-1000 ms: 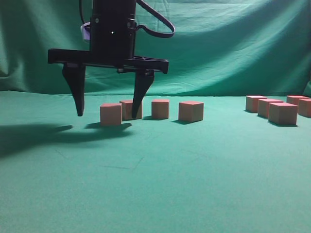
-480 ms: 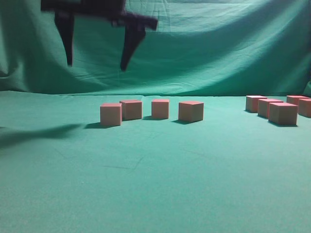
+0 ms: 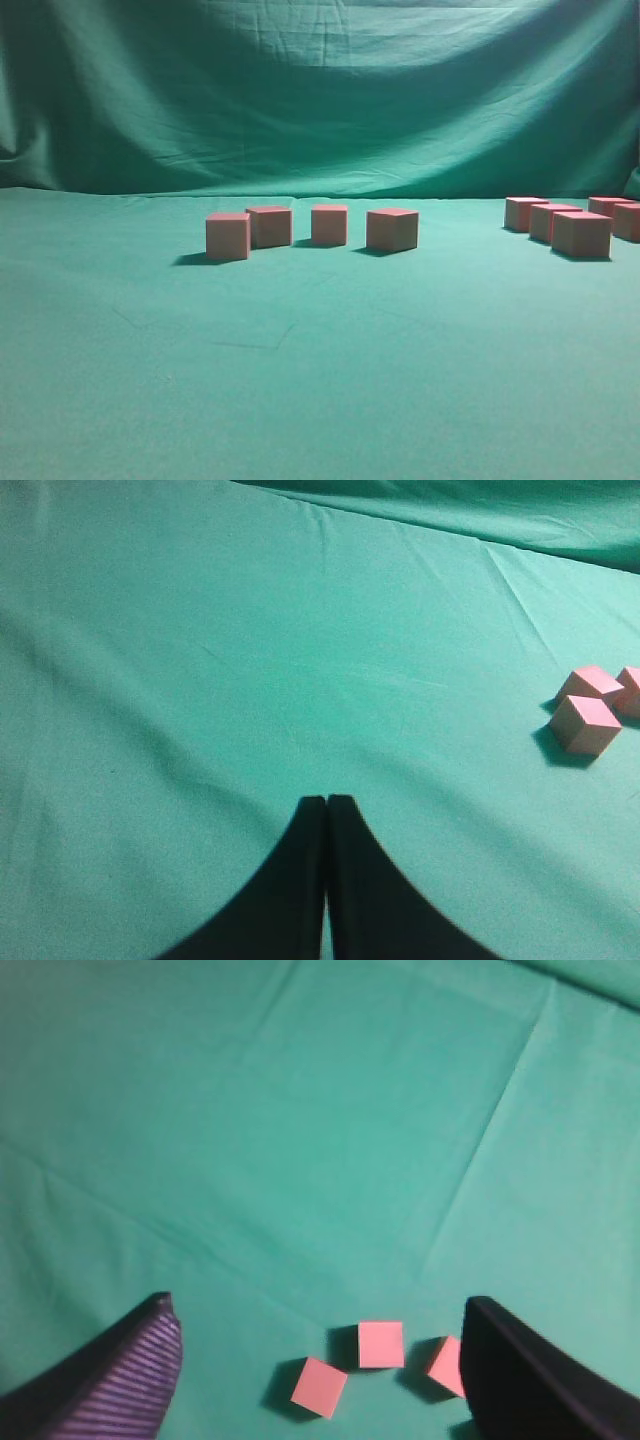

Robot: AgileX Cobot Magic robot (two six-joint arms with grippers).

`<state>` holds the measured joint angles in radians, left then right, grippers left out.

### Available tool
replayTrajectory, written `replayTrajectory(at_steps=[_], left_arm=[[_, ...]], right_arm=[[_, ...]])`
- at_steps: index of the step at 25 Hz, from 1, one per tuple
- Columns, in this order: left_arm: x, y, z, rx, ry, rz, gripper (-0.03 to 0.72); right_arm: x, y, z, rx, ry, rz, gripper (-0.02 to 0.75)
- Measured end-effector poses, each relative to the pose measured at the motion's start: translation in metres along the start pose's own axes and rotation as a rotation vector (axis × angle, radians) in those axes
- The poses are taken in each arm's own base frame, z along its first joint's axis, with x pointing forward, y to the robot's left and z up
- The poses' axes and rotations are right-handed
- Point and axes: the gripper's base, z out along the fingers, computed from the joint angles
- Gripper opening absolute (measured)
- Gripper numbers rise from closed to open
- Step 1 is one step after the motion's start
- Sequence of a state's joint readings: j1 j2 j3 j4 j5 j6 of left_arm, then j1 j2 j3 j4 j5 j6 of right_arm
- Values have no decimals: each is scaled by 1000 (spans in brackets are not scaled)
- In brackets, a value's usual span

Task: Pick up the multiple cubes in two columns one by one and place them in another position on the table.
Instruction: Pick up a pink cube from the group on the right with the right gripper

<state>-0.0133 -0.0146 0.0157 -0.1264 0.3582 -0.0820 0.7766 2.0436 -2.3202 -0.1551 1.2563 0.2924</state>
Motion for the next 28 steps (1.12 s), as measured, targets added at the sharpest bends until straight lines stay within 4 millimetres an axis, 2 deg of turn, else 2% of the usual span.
replayTrajectory(at_steps=[2,4,6,9,12,17,21,28], left_arm=[[0,0,0,0,0,0,0],[0,0,0,0,0,0,0],[0,0,0,0,0,0,0],[0,0,0,0,0,0,0],[0,0,0,0,0,0,0],[0,0,0,0,0,0,0],[0,0,0,0,0,0,0],[0,0,0,0,0,0,0]], right_arm=[[-3,-13,-29,4,-46,16,561],[0,-30,-47,29,-53,36,561],[10,-53,-56,70,-23,64,561],[33,-88,-56,145,61,119,561],[63,-124,-45,219,174,192,561],[123,-173,-8,317,410,306,561],[159,-188,20,307,468,381,561],[173,-195,66,291,469,379,561]])
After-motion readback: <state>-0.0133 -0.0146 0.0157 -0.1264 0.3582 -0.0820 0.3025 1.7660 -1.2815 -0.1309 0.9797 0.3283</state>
